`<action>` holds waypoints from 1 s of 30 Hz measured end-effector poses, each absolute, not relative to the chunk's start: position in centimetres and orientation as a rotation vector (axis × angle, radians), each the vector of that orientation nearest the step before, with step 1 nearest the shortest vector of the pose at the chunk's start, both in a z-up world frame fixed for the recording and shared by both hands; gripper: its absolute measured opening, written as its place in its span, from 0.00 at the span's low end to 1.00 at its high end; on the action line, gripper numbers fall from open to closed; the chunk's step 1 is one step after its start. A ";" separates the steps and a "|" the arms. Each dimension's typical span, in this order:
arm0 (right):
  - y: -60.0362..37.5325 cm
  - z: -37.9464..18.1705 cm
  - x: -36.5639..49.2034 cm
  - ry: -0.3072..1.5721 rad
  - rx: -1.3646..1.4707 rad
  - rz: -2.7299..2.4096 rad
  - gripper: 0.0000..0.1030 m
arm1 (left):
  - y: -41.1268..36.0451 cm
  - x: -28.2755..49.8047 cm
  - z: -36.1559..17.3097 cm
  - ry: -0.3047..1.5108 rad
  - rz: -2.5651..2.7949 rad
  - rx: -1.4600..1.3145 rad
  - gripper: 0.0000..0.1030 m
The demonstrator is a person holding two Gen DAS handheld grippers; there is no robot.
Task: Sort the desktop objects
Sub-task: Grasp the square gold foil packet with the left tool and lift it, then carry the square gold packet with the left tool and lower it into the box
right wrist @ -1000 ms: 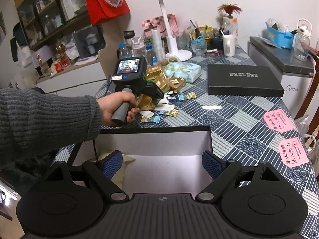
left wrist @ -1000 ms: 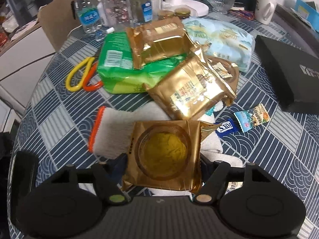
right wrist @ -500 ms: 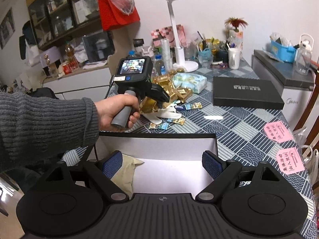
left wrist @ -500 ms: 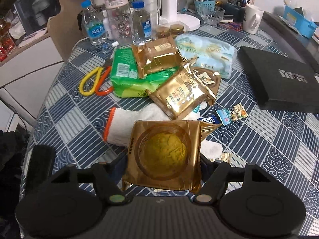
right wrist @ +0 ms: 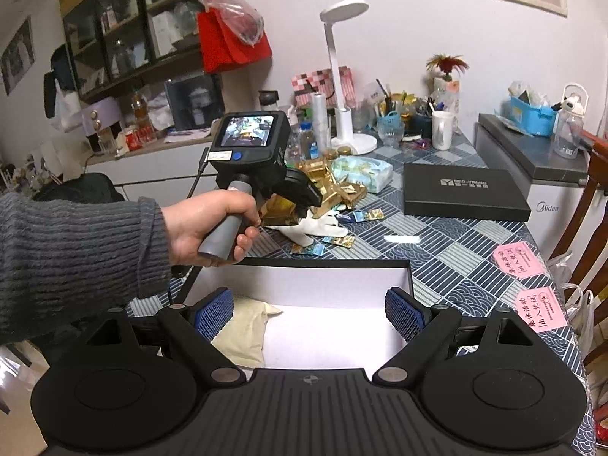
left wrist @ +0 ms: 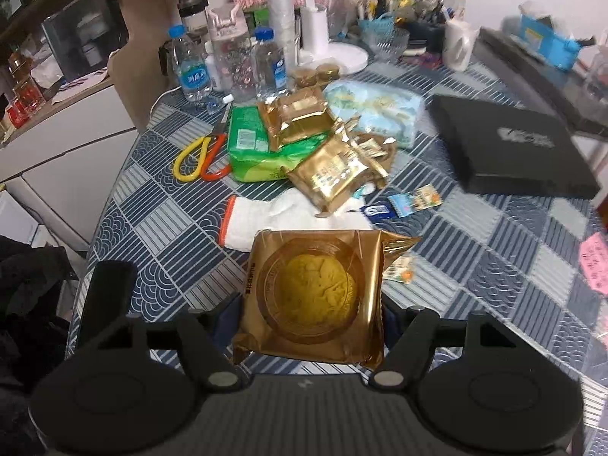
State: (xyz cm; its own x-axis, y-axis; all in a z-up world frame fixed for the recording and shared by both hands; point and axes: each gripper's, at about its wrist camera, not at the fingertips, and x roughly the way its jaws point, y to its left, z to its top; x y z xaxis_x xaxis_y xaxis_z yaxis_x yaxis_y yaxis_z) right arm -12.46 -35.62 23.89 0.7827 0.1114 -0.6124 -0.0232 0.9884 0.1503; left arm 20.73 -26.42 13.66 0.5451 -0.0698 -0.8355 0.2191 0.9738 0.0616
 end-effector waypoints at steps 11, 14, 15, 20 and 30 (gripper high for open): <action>-33.5 25.2 -14.4 0.633 0.102 0.082 0.85 | -25.4 15.6 17.0 0.931 -0.233 0.123 0.82; -33.2 25.4 -15.1 0.618 0.100 0.074 0.85 | -25.3 14.4 17.4 0.917 -0.232 0.135 0.82; -33.1 25.6 -15.3 0.613 0.098 0.069 0.85 | -25.2 14.1 17.5 0.909 -0.231 0.144 0.82; -32.8 26.1 -16.5 0.593 0.090 0.048 0.85 | -25.0 12.5 17.8 0.908 -0.235 0.142 0.82; -32.8 26.4 -18.6 0.586 0.098 -0.002 0.85 | -24.8 10.0 18.0 0.910 -0.264 0.159 0.82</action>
